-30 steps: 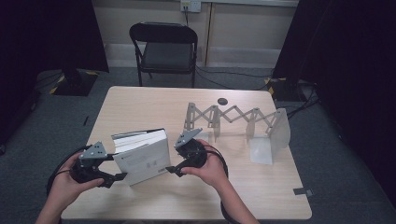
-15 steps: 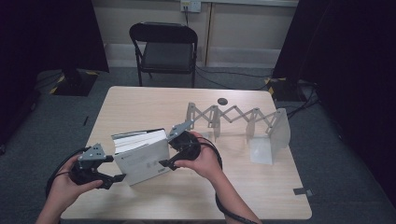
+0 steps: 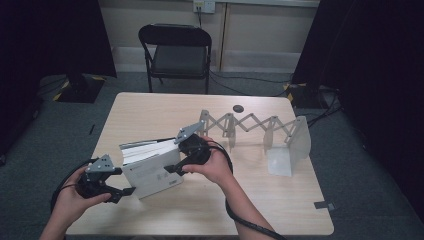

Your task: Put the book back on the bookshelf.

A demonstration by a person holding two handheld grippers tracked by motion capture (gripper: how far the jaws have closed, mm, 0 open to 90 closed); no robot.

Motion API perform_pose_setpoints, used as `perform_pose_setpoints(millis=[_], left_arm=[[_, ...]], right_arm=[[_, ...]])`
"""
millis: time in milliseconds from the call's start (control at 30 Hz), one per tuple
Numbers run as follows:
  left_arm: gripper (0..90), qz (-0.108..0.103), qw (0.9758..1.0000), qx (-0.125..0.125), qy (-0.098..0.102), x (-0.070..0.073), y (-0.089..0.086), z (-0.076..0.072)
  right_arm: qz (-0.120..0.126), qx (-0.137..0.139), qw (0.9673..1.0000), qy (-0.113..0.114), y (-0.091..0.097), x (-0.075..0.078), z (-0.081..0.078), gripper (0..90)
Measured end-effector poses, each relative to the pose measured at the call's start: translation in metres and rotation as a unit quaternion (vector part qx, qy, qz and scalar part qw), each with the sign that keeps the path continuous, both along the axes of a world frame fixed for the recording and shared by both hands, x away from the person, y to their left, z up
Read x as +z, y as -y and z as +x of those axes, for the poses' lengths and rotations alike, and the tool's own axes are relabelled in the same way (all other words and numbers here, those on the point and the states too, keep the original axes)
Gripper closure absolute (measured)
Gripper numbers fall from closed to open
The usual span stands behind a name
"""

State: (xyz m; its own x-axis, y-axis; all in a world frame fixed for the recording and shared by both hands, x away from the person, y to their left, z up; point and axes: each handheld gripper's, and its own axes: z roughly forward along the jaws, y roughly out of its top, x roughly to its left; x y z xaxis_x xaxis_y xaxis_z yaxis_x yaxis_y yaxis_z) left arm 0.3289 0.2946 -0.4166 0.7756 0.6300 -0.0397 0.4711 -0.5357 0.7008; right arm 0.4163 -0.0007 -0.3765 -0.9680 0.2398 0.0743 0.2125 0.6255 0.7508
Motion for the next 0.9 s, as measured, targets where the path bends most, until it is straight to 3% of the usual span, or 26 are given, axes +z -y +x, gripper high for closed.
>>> perform_pose_setpoints(millis=[200,267,333,533,900], left_arm=[[17.8,-0.002,1.0000,0.001,0.001,0.000,-0.001,0.000],[17.8,0.000,1.0000,0.002,0.001,0.001,-0.001,0.000],[17.9,0.002,1.0000,0.001,0.003,0.001,-0.002,0.001],[18.1,-0.001,1.0000,0.003,0.002,0.000,-0.002,0.001],[18.1,0.000,1.0000,0.004,-0.002,-0.003,-0.003,0.000]], right_arm=[[-0.015,0.017,0.9997,-0.001,-0.006,0.000,0.001,26.6],[-0.029,0.018,0.9994,0.009,-0.008,0.000,0.000,29.0],[-0.056,0.030,0.9977,0.026,-0.009,0.004,-0.003,36.7],[-0.075,0.055,0.9955,0.020,-0.007,0.010,-0.012,52.0],[-0.100,0.028,0.9945,0.018,-0.005,0.014,-0.024,52.8]])
